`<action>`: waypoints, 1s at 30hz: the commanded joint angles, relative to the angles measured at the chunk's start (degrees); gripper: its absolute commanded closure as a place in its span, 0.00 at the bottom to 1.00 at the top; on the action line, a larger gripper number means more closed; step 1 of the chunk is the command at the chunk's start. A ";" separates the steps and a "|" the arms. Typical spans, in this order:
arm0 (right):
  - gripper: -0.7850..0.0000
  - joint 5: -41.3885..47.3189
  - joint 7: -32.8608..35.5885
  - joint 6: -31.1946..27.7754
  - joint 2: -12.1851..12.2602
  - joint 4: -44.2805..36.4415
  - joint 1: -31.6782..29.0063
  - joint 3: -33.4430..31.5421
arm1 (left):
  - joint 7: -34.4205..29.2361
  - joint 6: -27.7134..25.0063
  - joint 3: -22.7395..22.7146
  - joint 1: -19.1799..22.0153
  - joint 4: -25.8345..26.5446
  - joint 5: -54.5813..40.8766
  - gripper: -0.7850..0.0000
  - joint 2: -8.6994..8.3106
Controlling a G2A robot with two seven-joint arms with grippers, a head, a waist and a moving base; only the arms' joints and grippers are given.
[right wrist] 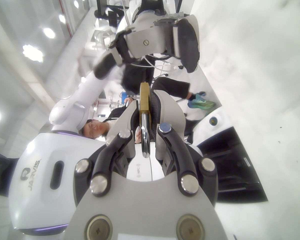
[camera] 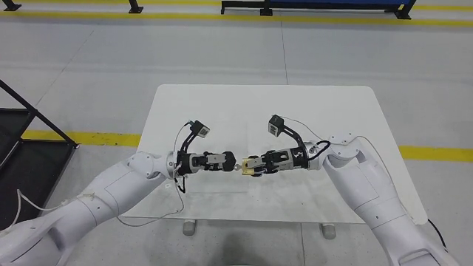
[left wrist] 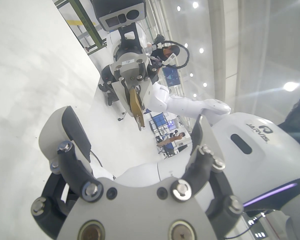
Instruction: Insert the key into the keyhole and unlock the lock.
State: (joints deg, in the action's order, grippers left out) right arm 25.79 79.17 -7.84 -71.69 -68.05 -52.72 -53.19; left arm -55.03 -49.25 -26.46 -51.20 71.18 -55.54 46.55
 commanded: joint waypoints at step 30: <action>1.00 0.00 0.00 0.00 0.00 0.00 0.00 0.00 | 0.79 12.92 -11.01 -7.39 9.49 8.66 0.61 -3.04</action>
State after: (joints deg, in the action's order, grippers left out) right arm 25.79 79.17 -7.84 -71.69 -68.05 -52.72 -53.19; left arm -54.20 -36.78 -36.89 -58.25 80.40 -47.34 43.64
